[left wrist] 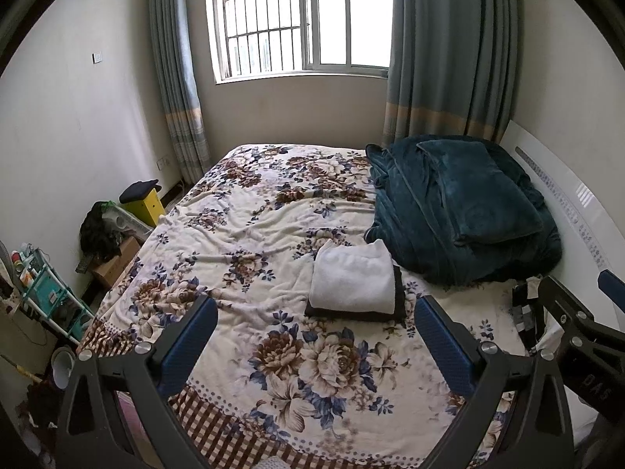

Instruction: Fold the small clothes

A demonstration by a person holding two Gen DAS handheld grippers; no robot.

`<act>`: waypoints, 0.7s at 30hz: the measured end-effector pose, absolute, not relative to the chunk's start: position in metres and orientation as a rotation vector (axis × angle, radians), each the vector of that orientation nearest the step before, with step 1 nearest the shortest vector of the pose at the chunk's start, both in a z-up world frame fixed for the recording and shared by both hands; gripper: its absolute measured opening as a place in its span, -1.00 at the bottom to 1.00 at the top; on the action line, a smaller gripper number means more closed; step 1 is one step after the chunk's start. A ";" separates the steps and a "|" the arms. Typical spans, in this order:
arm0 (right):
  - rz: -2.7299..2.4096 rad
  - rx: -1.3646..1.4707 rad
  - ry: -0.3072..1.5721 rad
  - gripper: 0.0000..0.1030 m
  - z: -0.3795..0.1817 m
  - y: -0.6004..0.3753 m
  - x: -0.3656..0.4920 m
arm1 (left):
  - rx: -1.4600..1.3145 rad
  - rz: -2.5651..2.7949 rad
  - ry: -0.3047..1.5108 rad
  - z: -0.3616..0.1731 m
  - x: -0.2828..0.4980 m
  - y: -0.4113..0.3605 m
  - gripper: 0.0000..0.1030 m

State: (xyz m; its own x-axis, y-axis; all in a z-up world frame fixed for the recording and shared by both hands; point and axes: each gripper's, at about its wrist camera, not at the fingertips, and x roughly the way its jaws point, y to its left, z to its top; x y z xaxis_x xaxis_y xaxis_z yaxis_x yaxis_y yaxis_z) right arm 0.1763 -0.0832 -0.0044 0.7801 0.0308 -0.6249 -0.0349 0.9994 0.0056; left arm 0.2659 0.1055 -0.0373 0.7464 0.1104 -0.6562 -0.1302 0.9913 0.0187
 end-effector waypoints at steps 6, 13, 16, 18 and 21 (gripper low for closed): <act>0.036 -0.004 0.676 1.00 -0.004 -0.083 0.176 | -0.028 0.134 0.715 -0.037 0.265 0.105 1.00; 0.040 -0.006 0.675 1.00 -0.005 -0.083 0.178 | -0.026 0.135 0.714 -0.037 0.265 0.104 1.00; 0.039 -0.005 0.676 1.00 -0.004 -0.083 0.178 | -0.025 0.134 0.716 -0.037 0.267 0.104 1.00; 0.038 -0.003 0.675 1.00 -0.004 -0.083 0.178 | -0.025 0.134 0.714 -0.037 0.268 0.105 1.00; 0.038 -0.005 0.676 1.00 -0.004 -0.083 0.178 | -0.026 0.134 0.715 -0.037 0.267 0.104 1.00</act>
